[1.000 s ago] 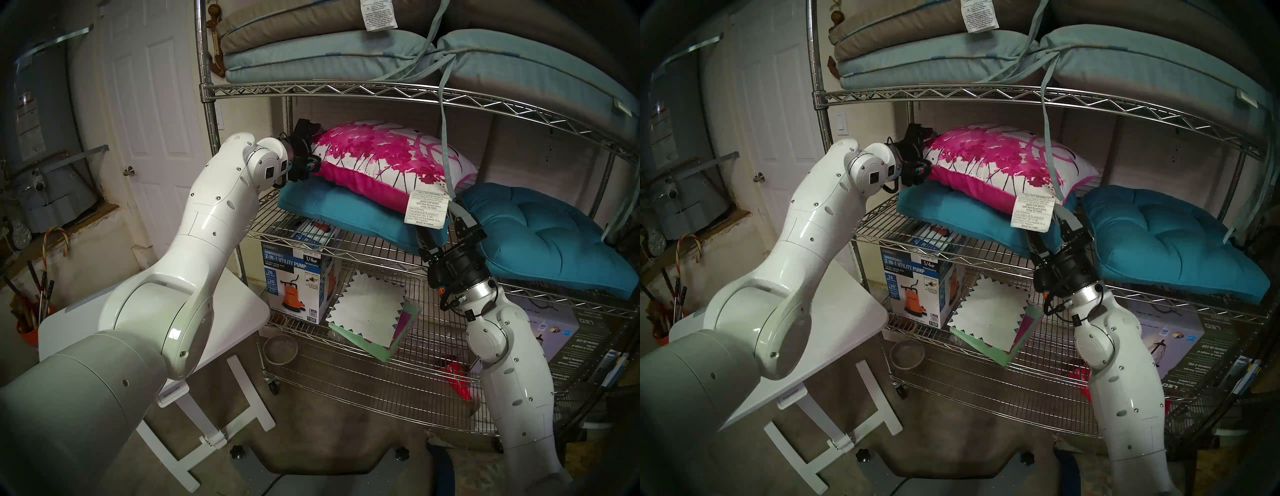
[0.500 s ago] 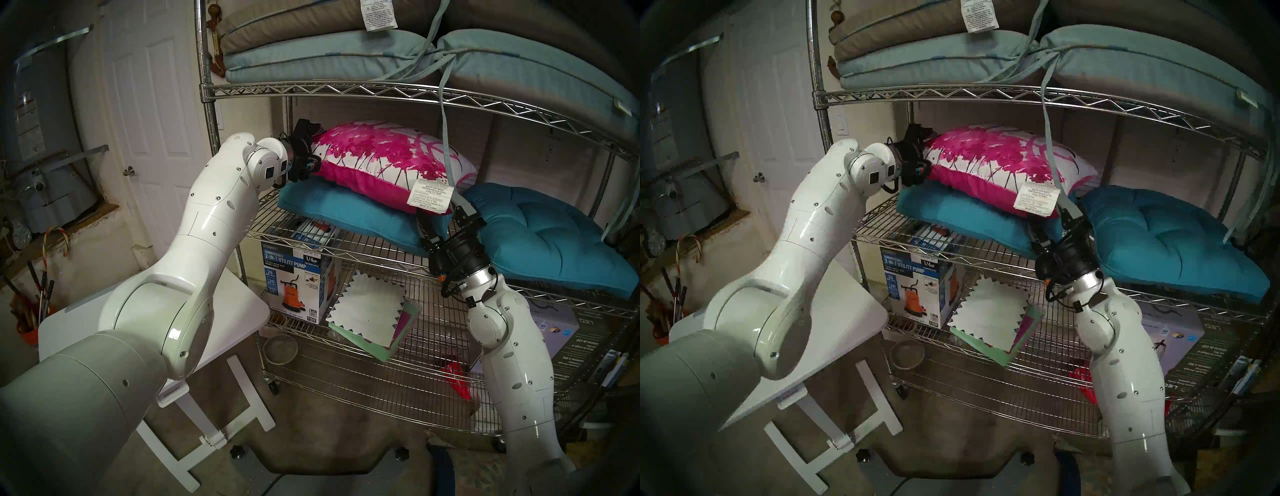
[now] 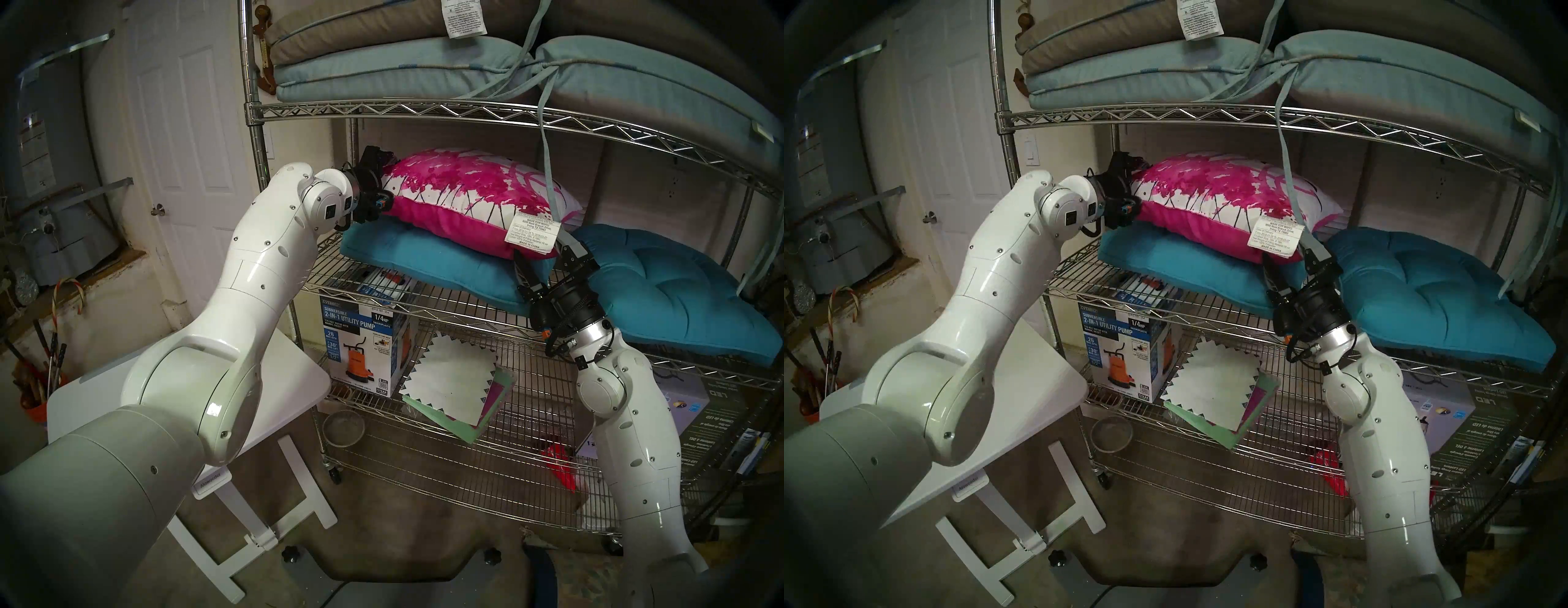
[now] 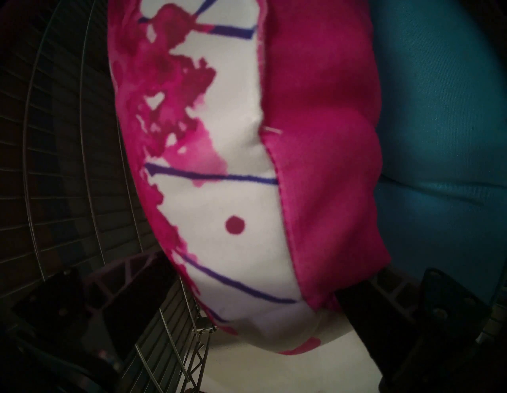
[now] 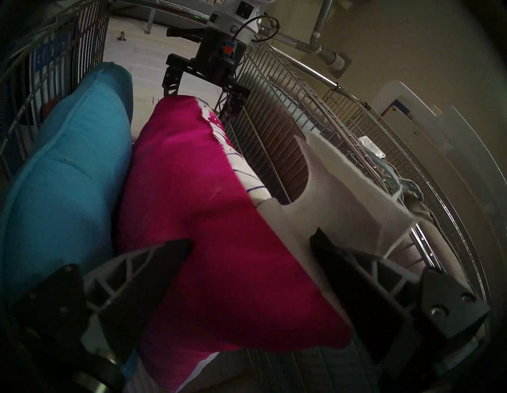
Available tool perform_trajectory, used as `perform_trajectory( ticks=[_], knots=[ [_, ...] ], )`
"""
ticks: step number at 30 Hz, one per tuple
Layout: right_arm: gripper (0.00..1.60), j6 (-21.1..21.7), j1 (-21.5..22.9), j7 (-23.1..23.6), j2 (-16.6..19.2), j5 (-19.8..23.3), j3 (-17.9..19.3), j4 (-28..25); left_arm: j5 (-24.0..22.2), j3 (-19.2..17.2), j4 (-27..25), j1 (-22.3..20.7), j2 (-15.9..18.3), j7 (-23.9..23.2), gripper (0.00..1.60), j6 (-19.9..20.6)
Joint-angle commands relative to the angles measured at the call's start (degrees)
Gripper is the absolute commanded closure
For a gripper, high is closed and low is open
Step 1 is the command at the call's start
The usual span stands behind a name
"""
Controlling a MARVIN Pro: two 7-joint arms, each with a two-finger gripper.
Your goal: Take cushion off the shelf
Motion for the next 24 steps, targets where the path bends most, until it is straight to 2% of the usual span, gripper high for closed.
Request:
perform_trajectory(
  ticks=[1,8,13,17,24],
  knots=[
    [0.0,0.1,1.6,-0.6,-0.1,-0.2,-0.1,-0.5,0.0,0.1,-1.5,-1.3,-0.5,0.3,0.0,-0.1],
    [0.0,-0.1,0.3,-1.5,0.5,-0.6,0.6,-0.7,0.0,0.0,-1.6,-1.3,-0.5,0.3,0.0,-0.1],
    [0.0,-0.6,-2.0,-3.0,2.2,-2.8,1.3,-2.2,0.0,0.0,-1.5,-1.3,-0.5,0.3,0.0,-0.1],
    [0.0,-1.3,-3.6,-2.9,3.5,-4.1,2.2,-4.9,0.0,0.0,-1.5,-1.3,-0.5,0.3,0.0,-0.1],
    [0.0,-3.3,-5.7,-0.9,4.5,-3.7,3.8,-8.3,0.1,0.0,-1.5,-1.3,-0.5,0.3,0.0,-0.1]
  ],
)
